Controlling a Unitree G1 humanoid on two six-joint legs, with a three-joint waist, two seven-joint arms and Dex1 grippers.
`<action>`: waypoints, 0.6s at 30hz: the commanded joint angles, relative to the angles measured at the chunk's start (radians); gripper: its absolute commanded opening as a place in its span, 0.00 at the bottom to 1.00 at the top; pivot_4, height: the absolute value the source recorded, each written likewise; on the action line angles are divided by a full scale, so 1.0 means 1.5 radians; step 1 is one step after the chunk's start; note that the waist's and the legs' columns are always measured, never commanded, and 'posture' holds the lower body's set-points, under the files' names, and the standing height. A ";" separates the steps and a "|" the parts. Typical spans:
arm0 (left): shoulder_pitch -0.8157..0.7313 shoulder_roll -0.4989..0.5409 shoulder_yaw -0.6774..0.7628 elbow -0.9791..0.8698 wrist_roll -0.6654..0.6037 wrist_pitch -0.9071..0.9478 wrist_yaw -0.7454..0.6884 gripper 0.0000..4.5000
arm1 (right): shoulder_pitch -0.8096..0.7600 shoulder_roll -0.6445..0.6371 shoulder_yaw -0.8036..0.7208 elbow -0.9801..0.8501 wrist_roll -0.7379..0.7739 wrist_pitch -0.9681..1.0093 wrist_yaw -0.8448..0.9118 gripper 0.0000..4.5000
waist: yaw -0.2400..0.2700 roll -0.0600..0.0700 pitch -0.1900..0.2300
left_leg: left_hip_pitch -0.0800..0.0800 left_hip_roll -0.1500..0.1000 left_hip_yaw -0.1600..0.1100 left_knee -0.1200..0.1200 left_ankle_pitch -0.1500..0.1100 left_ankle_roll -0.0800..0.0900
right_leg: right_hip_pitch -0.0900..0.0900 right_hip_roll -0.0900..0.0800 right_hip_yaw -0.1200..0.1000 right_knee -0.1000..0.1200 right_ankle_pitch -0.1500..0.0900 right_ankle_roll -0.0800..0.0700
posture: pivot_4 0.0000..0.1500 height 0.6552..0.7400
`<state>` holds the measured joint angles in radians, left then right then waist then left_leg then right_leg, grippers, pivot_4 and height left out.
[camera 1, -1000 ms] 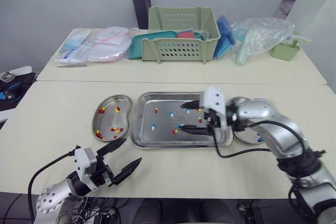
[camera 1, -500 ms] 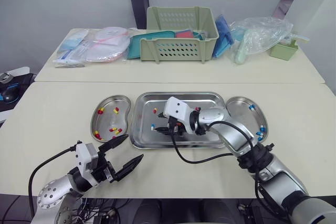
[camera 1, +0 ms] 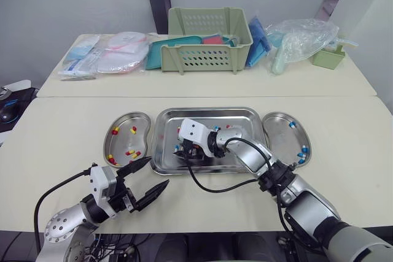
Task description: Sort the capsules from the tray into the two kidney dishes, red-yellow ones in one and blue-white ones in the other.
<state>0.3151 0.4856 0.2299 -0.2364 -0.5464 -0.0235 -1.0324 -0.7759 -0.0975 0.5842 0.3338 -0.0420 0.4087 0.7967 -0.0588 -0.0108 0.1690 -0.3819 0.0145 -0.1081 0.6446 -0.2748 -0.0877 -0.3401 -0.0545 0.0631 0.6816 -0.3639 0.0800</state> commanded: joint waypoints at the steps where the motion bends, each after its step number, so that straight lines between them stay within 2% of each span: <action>1: -0.003 0.007 -0.003 -0.027 -0.003 0.003 0.008 1.00 | -0.020 0.016 -0.005 0.015 -0.015 -0.023 0.002 0.58 | 0.000 0.000 0.000 | 0.000 0.000 0.000 0.000 0.000 0.000 | -0.001 0.000 0.000 0.000 0.000 0.000 | 1.00 1.00; 7: -0.003 0.007 -0.005 -0.041 -0.003 0.014 0.019 1.00 | -0.012 0.023 -0.004 0.020 -0.028 -0.012 0.013 0.58 | -0.001 0.000 0.000 | 0.000 0.000 0.000 0.000 0.000 0.000 | -0.002 0.000 0.000 0.000 0.000 0.000 | 1.00 1.00; 9: -0.005 0.008 -0.006 -0.046 -0.004 0.019 0.022 1.00 | -0.008 0.022 -0.006 0.025 -0.031 -0.013 0.014 0.49 | -0.001 0.000 0.000 | 0.000 0.000 0.000 0.000 0.000 0.000 | -0.002 0.000 0.000 0.000 0.000 0.000 | 1.00 1.00; 10: -0.006 0.008 -0.006 -0.047 -0.004 0.020 0.023 1.00 | -0.007 0.022 -0.007 0.025 -0.032 -0.013 0.015 0.48 | 0.000 0.000 0.000 | 0.000 0.000 0.000 0.000 0.000 0.000 | -0.002 0.000 0.000 0.000 0.000 0.000 | 1.00 1.00; 16: -0.008 0.011 -0.005 -0.049 -0.005 0.026 0.025 1.00 | -0.001 0.012 -0.006 0.014 -0.036 -0.036 0.033 0.18 | -0.001 0.000 0.000 | 0.000 0.000 0.000 0.000 0.000 0.000 | -0.002 0.000 0.000 0.000 0.000 0.000 | 1.00 1.00; 18: -0.009 0.012 -0.004 -0.047 -0.006 0.026 0.025 1.00 | -0.001 0.011 -0.004 0.013 -0.041 -0.060 0.034 0.14 | -0.001 0.000 0.000 | 0.000 0.000 0.000 0.000 0.000 0.000 | -0.002 0.000 0.000 0.000 0.000 0.000 | 1.00 1.00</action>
<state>0.3026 0.4894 0.2232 -0.2711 -0.5464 0.0174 -0.9939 -0.7833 -0.0816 0.5807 0.3729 -0.0977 0.3512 0.8421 -0.0596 -0.0107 0.1690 -0.3819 0.0145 -0.1080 0.6444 -0.2748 -0.0877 -0.3424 -0.0546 0.0635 0.6820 -0.3638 0.0800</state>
